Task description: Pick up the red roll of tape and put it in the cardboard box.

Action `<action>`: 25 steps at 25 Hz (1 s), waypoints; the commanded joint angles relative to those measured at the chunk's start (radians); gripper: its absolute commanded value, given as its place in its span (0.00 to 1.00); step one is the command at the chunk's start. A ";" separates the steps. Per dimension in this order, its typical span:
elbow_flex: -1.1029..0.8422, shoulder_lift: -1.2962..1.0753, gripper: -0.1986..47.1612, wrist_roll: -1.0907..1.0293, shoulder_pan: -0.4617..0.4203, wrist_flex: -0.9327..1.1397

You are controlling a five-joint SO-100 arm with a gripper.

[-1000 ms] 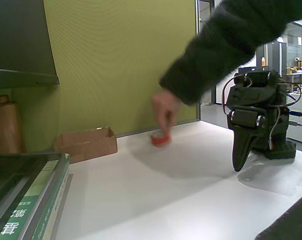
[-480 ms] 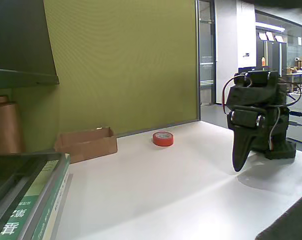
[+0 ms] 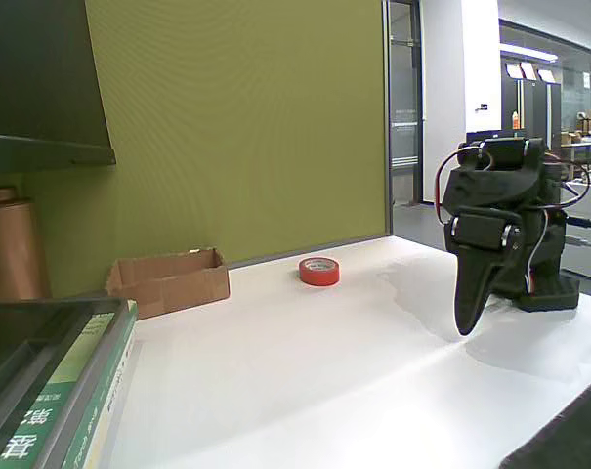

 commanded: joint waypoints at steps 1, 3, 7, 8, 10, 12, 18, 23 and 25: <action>0.012 0.086 0.01 -0.011 -0.017 0.005; 0.012 0.086 0.01 -0.011 -0.017 0.005; 0.012 0.086 0.01 -0.011 -0.017 0.005; 0.012 0.086 0.01 -0.011 -0.017 0.005; 0.012 0.086 0.01 -0.011 -0.017 0.005; 0.012 0.086 0.01 -0.011 -0.017 0.005; 0.012 0.086 0.01 -0.011 -0.017 0.005; 0.012 0.086 0.01 -0.012 -0.020 0.005; 0.012 0.086 0.01 -0.044 -0.051 0.005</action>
